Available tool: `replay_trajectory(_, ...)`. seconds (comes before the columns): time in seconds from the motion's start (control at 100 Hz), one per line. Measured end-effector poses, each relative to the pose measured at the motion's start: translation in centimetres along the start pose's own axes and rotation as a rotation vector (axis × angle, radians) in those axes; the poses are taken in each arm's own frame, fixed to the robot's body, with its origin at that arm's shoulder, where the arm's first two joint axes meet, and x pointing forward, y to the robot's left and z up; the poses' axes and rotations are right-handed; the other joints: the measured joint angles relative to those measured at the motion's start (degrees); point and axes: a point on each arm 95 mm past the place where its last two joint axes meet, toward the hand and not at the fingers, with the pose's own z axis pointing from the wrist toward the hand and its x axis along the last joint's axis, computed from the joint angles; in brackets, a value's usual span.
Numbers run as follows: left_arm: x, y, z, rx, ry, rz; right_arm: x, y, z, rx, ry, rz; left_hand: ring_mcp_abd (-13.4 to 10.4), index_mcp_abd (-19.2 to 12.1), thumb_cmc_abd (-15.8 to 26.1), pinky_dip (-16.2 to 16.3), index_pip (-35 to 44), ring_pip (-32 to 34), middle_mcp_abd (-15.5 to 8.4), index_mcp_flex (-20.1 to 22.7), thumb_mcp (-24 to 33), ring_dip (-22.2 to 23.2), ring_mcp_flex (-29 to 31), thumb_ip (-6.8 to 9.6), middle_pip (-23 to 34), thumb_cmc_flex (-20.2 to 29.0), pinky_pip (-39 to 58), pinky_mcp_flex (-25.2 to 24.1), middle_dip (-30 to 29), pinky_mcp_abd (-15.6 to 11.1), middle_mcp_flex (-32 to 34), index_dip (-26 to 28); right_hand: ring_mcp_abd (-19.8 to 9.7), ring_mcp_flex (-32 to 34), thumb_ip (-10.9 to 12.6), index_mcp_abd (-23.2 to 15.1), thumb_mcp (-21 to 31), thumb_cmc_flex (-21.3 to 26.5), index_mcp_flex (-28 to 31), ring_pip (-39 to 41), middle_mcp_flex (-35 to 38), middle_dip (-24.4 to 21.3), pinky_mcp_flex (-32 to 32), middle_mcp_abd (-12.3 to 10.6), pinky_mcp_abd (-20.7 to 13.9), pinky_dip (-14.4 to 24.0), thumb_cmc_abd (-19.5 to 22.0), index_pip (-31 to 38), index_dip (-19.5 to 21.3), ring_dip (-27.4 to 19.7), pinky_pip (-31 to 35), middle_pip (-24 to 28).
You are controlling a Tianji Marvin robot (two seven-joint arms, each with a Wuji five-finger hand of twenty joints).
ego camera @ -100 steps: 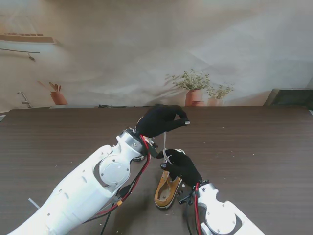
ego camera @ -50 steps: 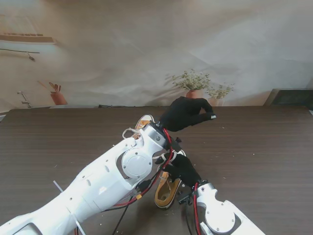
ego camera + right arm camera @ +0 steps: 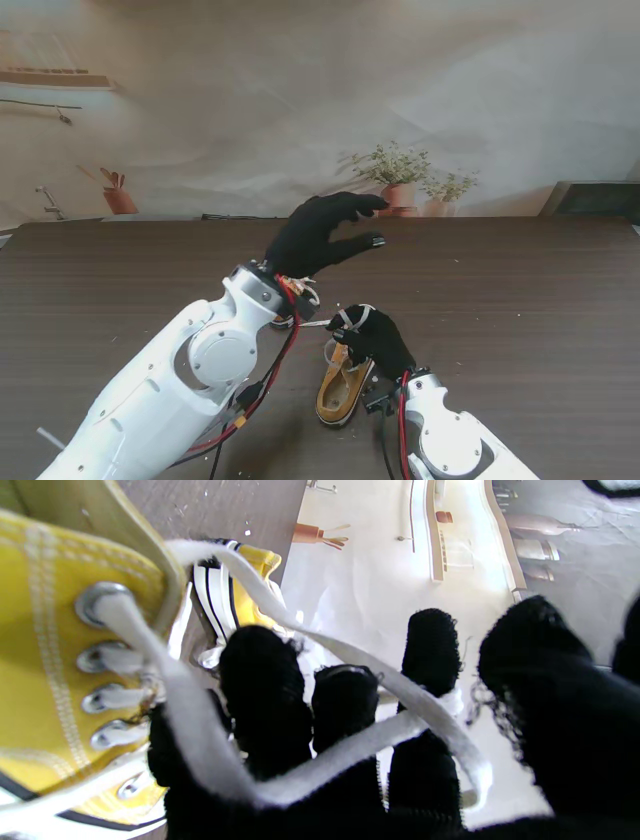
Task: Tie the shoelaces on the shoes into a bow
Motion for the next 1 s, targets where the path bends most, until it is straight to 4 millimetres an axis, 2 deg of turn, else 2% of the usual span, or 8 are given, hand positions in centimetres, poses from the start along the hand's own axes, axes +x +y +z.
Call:
replay_trajectory(0.05, -0.9, -0.4, -1.3, 0.036, -0.025, 0.029, 0.1, 0.1, -0.1, -0.008, 0.003, -0.003, 0.1, 0.0, 0.0, 0.0, 0.0, -0.6, 1.3, 0.1, 0.0, 0.0, -0.4, 0.0, -1.1, 0.0, -1.6, -0.9, -0.6, 0.0, -0.1, 0.0, 0.2, 0.0, 0.0, 0.0, 0.0, 0.0, 0.9, -1.1, 0.0, -0.1, -0.5, 0.1, 0.0, -0.1, -0.6, 0.7, 0.0, -0.1, -0.9, -0.7)
replay_trajectory(0.24, -4.0, -0.6, -5.7, 0.079, -0.121, -0.037, 0.8, 0.4, -0.4, -0.008, 0.032, -0.081, 0.8, 0.1, 0.0, 0.9, 2.4, -0.6, 1.3, 3.0, -0.1, 0.0, -0.2, 0.0, -1.1, 0.9, -1.7, -1.1, -0.7, 0.1, 0.8, 1.1, 0.4, -0.8, -0.6, 0.1, 0.0, 0.0, 4.1, -3.9, 0.0, -1.5, -3.2, 0.1, 0.0, -0.6, -1.5, 2.0, 0.9, -0.1, -3.4, -2.2)
replay_trajectory(0.31, -5.3, 0.0, -7.0, 0.079, -0.151, -0.006, 1.2, 0.5, -0.6, -0.014, 0.039, -0.074, 0.8, 0.0, -1.0, 1.4, 4.6, -0.6, 1.3, 4.6, -0.6, 0.0, -0.1, 0.0, -0.5, 5.5, -1.7, -0.6, -0.7, 0.2, 1.8, 2.5, 0.4, -0.8, -0.6, 0.2, 0.0, 0.0, 4.3, -4.1, 0.0, -2.1, -3.3, 0.1, 0.0, -0.6, -1.5, 2.5, 1.8, -0.1, -3.6, -2.2)
replay_trajectory(0.37, -6.6, 0.6, -8.2, 0.091, -0.183, 0.0, 1.6, 0.5, -0.8, -0.014, 0.047, -0.075, 0.7, -5.6, -1.6, 1.5, 8.3, -0.6, 1.3, 5.8, -0.1, 0.0, -0.1, 0.09, 0.1, 10.3, -1.7, -0.3, -0.7, 0.2, 2.3, 2.5, 0.4, -0.8, -0.6, 0.3, 0.0, 0.1, 4.3, -5.0, 0.0, -2.2, -3.5, 0.1, 0.0, -0.6, -1.5, 2.9, 2.4, -0.1, -4.1, -2.9)
replay_trajectory(0.5, -8.5, 1.9, -10.6, 0.082, -0.249, -0.044, 1.8, 0.5, -0.9, -0.004, 0.061, -0.119, 0.7, -5.6, -3.5, 1.5, 13.1, -0.6, 1.1, 5.9, 1.2, 0.0, 0.0, 0.21, -1.4, 16.7, -1.7, -0.2, 5.9, 0.6, 4.3, 2.5, 0.4, -0.8, -0.6, 0.6, 0.0, 1.1, 6.3, -6.0, 0.0, -2.8, -3.7, 0.1, 0.0, -0.7, -2.1, 4.3, 3.6, -0.1, -4.3, -2.9)
replay_trajectory(0.6, -9.1, 2.9, -12.0, 0.067, -0.289, -0.07, 1.9, 0.5, -0.9, 0.003, 0.069, -0.147, 0.6, -5.6, -4.6, 1.5, 14.4, -0.6, 1.1, 6.1, 2.4, 0.0, 0.0, 0.21, -3.8, 17.8, -1.8, -0.7, 7.8, 0.6, 5.1, 2.5, 0.4, -0.8, -0.6, 0.7, 0.0, 3.5, 7.1, -6.1, 0.0, -2.8, -3.7, 0.1, 0.0, -0.8, -2.1, 4.4, 3.8, -0.1, -4.8, -2.9)
replay_trajectory(0.76, -9.2, 4.5, -13.6, 0.041, -0.307, -0.126, 1.9, 0.6, -1.0, 0.017, 0.066, -0.138, 0.6, -5.6, -5.0, 1.5, 14.5, -0.6, 1.1, 6.5, 2.4, 0.0, -0.1, 0.21, -4.0, 17.7, -2.9, -1.4, 8.1, 0.6, 4.5, 1.7, 0.4, -0.8, -0.6, 1.1, 0.0, 4.1, 7.2, -6.2, 0.0, -2.9, -3.6, 0.1, 0.0, -1.4, -0.5, 4.9, 4.6, -0.1, -4.9, -2.9)
replay_trajectory(1.0, -8.5, 6.7, -15.0, -0.014, -0.296, -0.16, 2.6, 0.8, -1.0, 0.04, 0.094, -0.231, 0.6, -5.6, -5.2, 1.5, 14.3, -0.6, 1.1, 6.5, 2.4, 0.0, -0.1, 0.18, -2.7, 16.6, -3.3, -1.5, 5.1, 0.6, 3.5, 1.5, 0.4, -0.8, -0.6, 1.7, 0.0, 4.2, 7.0, -6.8, 0.0, -3.5, -3.4, 0.1, 0.0, -1.4, 2.4, 5.0, 5.2, -0.1, -4.9, -2.9)
